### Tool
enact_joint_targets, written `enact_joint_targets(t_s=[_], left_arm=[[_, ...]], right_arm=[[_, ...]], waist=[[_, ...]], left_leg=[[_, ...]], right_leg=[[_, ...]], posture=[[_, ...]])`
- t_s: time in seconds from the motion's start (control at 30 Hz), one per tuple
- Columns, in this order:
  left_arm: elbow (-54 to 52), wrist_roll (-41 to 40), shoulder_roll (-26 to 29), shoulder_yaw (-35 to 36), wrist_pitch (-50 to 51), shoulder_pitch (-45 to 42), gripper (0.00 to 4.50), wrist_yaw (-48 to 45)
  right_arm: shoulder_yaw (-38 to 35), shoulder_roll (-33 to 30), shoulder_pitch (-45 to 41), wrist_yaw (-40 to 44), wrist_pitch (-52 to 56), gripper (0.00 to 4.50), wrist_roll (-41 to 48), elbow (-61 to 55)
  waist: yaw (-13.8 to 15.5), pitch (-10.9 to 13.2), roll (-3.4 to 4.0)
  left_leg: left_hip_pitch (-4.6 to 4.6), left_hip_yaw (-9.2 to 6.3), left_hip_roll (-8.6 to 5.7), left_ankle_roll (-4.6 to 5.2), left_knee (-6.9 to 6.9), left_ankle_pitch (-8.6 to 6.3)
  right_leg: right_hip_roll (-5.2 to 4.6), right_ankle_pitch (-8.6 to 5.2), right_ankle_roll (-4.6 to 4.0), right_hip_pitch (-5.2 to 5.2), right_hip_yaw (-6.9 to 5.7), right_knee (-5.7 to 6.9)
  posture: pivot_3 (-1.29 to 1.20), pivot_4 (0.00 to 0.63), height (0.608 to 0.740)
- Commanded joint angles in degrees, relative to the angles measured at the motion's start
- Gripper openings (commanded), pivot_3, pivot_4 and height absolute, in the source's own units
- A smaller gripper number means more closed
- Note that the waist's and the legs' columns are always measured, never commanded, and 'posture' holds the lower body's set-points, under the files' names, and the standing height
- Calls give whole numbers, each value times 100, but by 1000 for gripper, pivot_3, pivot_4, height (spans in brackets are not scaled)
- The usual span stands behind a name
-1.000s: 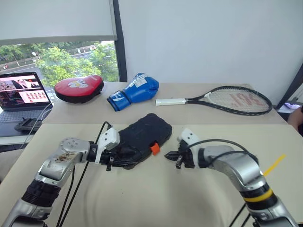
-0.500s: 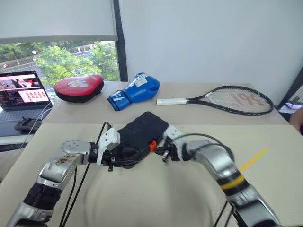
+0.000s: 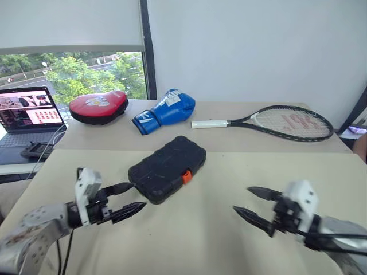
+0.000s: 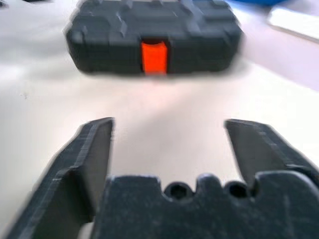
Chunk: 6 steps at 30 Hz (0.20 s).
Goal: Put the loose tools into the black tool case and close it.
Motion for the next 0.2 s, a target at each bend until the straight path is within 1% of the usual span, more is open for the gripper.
enact_joint_targets(t_s=[0.03, 0.1, 0.2], left_arm=[[-133, 352, 6, 154, -469, 294, 4500, 89], [-58, 425, -12, 126, -604, 423, 4500, 70], [81, 324, -45, 81, -612, 319, 4500, 99]], right_arm=[[-624, 27, 387, 116, -353, 4495, 235, -329], [-738, 55, 623, 153, -497, 4495, 216, -347], [-751, 127, 801, 77, -740, 4495, 65, -278]], waist=[[14, -1, 1], [20, -2, 1], [30, -4, 4]], left_leg=[[4, 1, 1, -13, 1, -4], [8, 2, 1, -20, 2, -1], [10, 3, 4, -21, 2, -1]], right_leg=[[2, -6, -8, 4, 0, 1], [2, -38, 4, 4, 0, 4], [3, -41, 3, 5, 1, 5]], posture=[[0, 150, 740], [0, 150, 740], [0, 150, 740]])
